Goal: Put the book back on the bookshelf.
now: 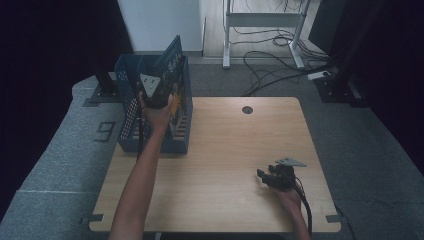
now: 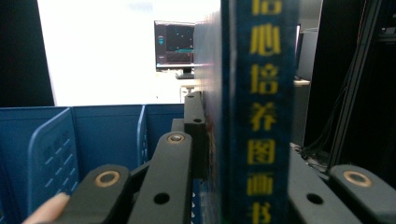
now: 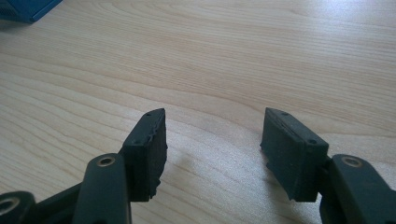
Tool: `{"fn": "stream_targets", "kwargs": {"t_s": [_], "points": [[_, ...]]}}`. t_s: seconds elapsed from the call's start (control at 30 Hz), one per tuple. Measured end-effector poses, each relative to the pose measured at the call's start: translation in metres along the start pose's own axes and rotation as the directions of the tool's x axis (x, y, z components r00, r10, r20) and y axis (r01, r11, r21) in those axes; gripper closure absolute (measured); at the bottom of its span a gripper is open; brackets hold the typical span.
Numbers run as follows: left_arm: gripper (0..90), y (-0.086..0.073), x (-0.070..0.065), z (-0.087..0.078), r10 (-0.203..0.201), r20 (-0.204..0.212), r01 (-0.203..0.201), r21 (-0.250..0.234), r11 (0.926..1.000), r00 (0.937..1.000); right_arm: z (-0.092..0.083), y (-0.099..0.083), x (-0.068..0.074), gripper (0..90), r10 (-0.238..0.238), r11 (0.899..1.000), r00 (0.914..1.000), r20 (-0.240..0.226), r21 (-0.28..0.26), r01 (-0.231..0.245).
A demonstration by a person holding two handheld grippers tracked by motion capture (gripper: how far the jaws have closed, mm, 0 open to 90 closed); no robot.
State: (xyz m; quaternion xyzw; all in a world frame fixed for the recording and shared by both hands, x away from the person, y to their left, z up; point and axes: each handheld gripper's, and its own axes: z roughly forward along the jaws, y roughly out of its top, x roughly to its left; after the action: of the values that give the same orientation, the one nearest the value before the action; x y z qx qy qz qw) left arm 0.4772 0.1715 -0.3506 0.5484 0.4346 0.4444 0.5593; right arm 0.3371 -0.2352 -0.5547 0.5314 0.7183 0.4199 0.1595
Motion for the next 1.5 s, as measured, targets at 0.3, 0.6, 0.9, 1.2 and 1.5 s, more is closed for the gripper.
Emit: {"fn": "stream_targets", "kwargs": {"t_s": [0.3, 0.6, 0.9, 1.2, 1.5], "points": [[82.2, -0.016, -0.010, 0.004, 0.022, -0.003, -0.022, 0.005, 0.9997, 0.9998, 0.000, 0.000, 0.001, 39.7, -0.007, 1.000, 1.0000, 0.006, 0.000, 0.007], [82.0, -0.037, -0.009, 0.003, 0.015, 0.002, -0.015, 0.049, 0.9987, 0.9999, 0.000, 0.000, 0.002, 39.6, -0.018, 1.000, 0.9997, 0.014, 0.005, 0.018], [78.5, -0.050, -0.012, -0.008, 0.034, 0.031, -0.036, 0.073, 0.9967, 0.9989, 0.000, -0.001, 0.007, 39.4, -0.055, 0.998, 0.9978, 0.036, 0.013, 0.055], [62.3, -0.051, -0.023, -0.021, 0.066, 0.081, -0.073, 0.081, 0.9941, 0.9945, -0.002, -0.002, 0.008, 39.6, -0.058, 0.998, 0.9976, 0.037, 0.009, 0.058], [48.1, -0.047, -0.022, -0.024, 0.079, 0.108, -0.091, 0.109, 0.9899, 0.9910, -0.002, -0.002, 0.006, 39.6, -0.053, 0.999, 0.9981, 0.031, 0.006, 0.052]]}}
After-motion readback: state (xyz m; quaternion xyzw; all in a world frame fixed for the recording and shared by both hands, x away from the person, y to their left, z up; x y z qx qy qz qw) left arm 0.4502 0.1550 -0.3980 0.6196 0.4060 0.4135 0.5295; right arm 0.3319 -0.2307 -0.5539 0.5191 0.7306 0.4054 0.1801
